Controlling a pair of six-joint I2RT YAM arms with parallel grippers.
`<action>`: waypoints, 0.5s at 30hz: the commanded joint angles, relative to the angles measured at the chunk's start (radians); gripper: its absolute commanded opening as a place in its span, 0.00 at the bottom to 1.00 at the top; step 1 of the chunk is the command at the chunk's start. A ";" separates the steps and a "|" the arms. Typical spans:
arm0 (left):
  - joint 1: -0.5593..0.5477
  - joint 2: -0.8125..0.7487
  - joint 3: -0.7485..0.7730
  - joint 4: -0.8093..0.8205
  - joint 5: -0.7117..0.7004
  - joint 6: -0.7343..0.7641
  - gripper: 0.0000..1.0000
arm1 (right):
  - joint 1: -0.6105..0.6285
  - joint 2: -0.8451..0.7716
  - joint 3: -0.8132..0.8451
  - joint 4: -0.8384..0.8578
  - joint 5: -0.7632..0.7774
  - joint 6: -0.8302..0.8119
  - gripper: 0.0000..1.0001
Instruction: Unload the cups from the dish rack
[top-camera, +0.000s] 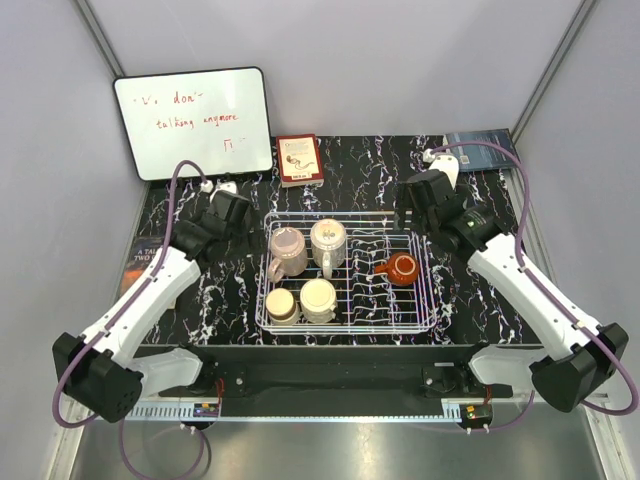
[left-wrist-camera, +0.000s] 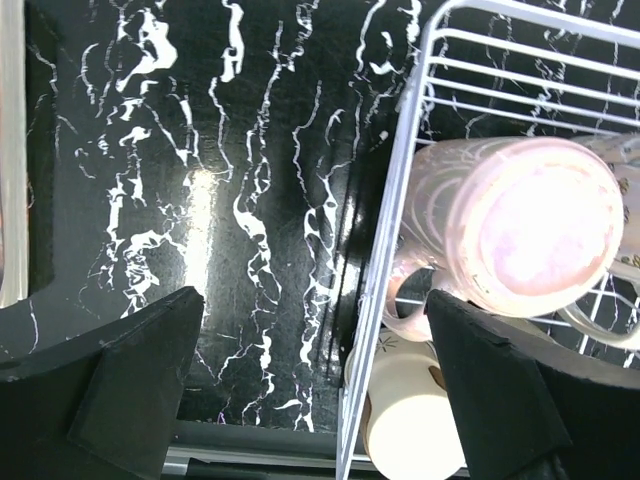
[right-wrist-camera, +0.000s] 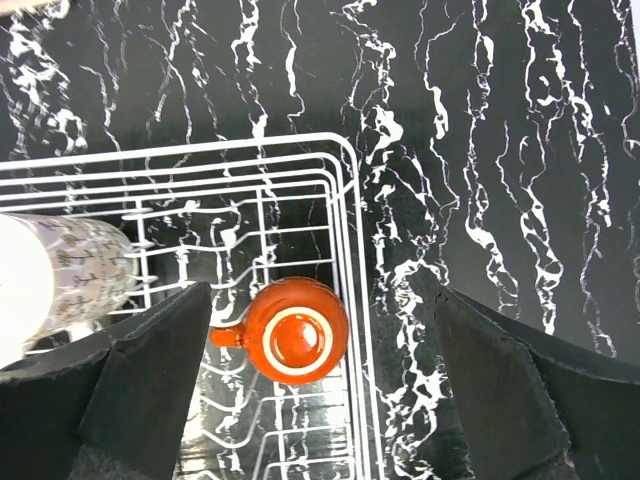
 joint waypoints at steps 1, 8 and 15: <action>-0.020 0.009 0.047 0.061 0.035 0.026 0.99 | 0.010 0.013 0.009 0.034 -0.004 -0.055 1.00; -0.144 0.110 0.150 0.096 0.030 0.101 0.99 | 0.011 0.015 0.001 0.051 -0.059 -0.078 1.00; -0.173 0.222 0.247 0.133 0.023 0.115 0.99 | 0.010 -0.019 -0.023 0.060 -0.093 -0.088 1.00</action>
